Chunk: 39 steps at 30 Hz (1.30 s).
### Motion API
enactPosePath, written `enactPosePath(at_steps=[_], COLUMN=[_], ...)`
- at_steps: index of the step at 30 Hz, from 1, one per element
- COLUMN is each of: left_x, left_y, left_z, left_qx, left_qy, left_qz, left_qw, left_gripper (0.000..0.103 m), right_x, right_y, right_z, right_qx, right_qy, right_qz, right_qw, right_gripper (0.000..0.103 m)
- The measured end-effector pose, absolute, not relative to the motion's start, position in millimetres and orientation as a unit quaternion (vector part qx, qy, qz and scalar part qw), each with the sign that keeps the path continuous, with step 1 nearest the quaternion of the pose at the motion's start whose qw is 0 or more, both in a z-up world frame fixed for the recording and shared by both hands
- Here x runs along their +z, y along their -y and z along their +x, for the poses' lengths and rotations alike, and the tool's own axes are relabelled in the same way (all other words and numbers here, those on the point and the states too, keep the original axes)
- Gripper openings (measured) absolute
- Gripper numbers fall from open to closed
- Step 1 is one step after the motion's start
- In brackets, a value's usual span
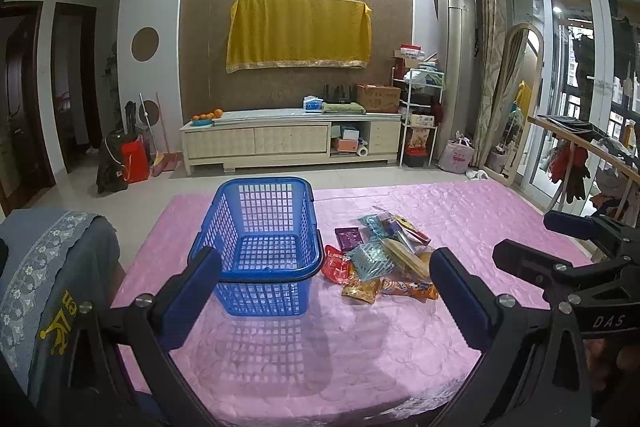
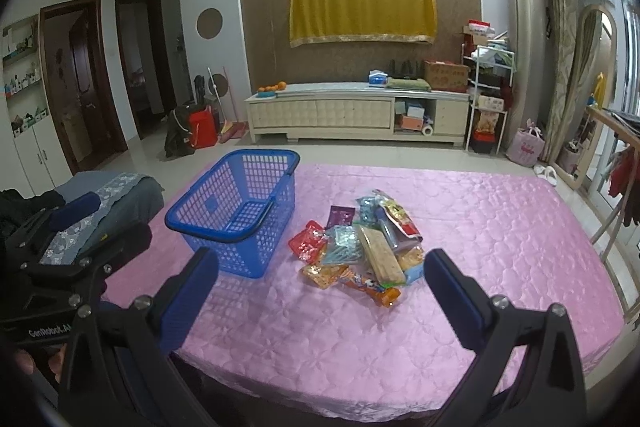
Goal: Organize snacks
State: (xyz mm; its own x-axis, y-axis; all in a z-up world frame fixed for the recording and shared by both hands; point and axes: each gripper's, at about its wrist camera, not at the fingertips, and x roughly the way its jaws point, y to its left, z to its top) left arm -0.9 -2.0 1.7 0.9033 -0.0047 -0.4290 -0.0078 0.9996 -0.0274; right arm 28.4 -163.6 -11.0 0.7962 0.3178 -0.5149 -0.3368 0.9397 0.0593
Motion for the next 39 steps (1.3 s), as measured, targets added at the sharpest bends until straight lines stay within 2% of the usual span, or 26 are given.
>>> enactPosePath(at_steps=[39], left_x=[-1.3], left_y=[-3.2], left_z=[-0.3], left_qx=[-0.004], left_qy=[-0.235], left_qz=[-0.023], left_qw=[0.972], left_gripper=[0.103], right_x=[-19.5], right_y=[168.2], right_z=[34.9], right_qx=[0.192], right_qy=[-0.282], right_qz=[-0.011], right_qw=[0.940], right_gripper=[0.103])
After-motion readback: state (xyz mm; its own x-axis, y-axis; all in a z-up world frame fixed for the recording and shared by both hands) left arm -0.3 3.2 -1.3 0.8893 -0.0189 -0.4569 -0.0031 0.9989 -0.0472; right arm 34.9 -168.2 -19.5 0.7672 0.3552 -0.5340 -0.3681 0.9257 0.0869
